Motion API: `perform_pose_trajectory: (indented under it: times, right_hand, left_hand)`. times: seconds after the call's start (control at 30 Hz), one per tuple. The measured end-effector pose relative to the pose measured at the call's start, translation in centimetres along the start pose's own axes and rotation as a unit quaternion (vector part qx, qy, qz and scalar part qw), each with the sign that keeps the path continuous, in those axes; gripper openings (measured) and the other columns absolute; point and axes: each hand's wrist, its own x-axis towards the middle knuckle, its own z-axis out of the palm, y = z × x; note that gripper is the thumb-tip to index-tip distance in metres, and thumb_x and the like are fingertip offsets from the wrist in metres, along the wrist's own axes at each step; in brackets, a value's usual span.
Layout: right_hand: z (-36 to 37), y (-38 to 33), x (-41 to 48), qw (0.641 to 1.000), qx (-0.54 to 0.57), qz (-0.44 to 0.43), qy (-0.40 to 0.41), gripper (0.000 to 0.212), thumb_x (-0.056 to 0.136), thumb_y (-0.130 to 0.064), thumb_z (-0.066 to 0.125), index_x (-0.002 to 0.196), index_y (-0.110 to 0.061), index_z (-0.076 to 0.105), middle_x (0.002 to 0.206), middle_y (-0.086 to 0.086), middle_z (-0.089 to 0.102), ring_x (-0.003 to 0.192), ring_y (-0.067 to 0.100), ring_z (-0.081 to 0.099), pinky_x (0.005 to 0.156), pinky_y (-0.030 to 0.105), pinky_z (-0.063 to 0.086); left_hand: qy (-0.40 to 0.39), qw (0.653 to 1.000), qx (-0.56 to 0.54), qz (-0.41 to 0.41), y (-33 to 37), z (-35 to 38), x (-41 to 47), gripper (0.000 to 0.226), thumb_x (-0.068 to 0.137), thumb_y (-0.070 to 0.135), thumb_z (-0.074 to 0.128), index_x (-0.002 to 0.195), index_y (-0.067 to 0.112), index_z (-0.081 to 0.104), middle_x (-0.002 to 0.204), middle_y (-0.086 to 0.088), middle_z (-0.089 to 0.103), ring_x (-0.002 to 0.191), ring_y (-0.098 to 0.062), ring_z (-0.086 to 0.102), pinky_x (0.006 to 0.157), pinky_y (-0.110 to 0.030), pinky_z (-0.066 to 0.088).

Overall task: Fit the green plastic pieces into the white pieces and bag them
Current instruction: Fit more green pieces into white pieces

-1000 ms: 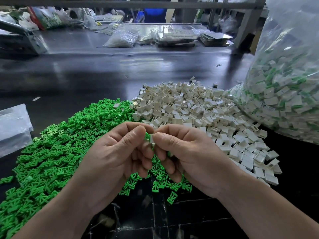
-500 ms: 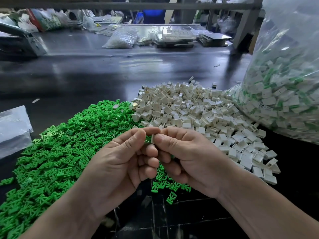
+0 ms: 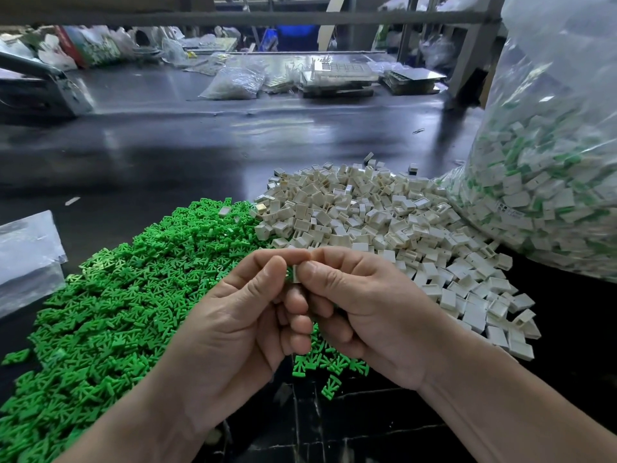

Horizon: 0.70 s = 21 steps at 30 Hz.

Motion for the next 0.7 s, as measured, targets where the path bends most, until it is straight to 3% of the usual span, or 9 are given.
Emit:
perform_pose_trajectory:
  times: [0.13, 0.2, 0.47, 0.6, 0.7]
  right_hand:
    - [0.1, -0.2, -0.1, 1.000, 0.025, -0.009, -0.014, 0.015, 0.092, -0.028, 0.062, 0.085, -0.016, 0.067, 0.064, 0.000, 0.051, 0.040, 0.007, 0.039, 0.034, 0.017, 0.028]
    - [0.3, -0.3, -0.1, 0.999, 0.032, -0.022, -0.019, 0.016, 0.091, -0.029, 0.062, 0.077, -0.022, 0.067, 0.062, -0.001, 0.052, 0.039, 0.006, 0.041, 0.034, 0.018, 0.029]
    - [0.7, -0.1, -0.1, 0.999, -0.009, -0.048, -0.018, 0.020, 0.094, -0.033, 0.061, 0.076, -0.027, 0.066, 0.081, 0.016, 0.053, 0.048, 0.019, 0.037, 0.035, 0.020, 0.029]
    - [0.6, 0.1, -0.1, 0.999, -0.012, -0.041, -0.008, 0.017, 0.093, -0.033, 0.061, 0.084, -0.019, 0.066, 0.068, 0.009, 0.049, 0.044, 0.013, 0.038, 0.035, 0.018, 0.030]
    - [0.8, 0.3, -0.2, 0.999, -0.020, -0.038, 0.006, 0.016, 0.094, -0.032, 0.061, 0.085, -0.020, 0.068, 0.066, 0.006, 0.048, 0.046, 0.015, 0.037, 0.036, 0.020, 0.029]
  left_hand:
    - [-0.010, 1.000, -0.015, 0.023, -0.3, 0.3, -0.1, 0.040, 0.073, 0.025, 0.084, 0.107, 0.010, 0.070, 0.065, -0.008, 0.060, 0.052, -0.017, 0.060, 0.046, -0.026, 0.052]
    - [-0.010, 0.999, -0.020, 0.038, -0.6, 0.5, -0.1, 0.040, 0.073, 0.025, 0.084, 0.107, 0.010, 0.070, 0.065, -0.007, 0.060, 0.052, -0.016, 0.059, 0.047, -0.026, 0.052]
    - [0.014, 0.998, 0.001, 0.069, -0.9, 0.7, -0.1, 0.040, 0.068, 0.030, 0.087, 0.102, 0.016, 0.072, 0.059, -0.003, 0.057, 0.047, -0.014, 0.058, 0.043, -0.023, 0.050]
    - [0.015, 0.997, 0.034, 0.074, -0.7, 0.6, 0.0, 0.033, 0.071, 0.030, 0.084, 0.099, 0.014, 0.073, 0.059, -0.004, 0.060, 0.046, -0.013, 0.059, 0.042, -0.023, 0.050]
    - [0.056, 0.993, 0.053, 0.085, -0.8, 1.0, -0.1, 0.014, 0.080, 0.023, 0.076, 0.090, 0.014, 0.074, 0.054, -0.004, 0.057, 0.041, -0.013, 0.056, 0.039, -0.021, 0.047]
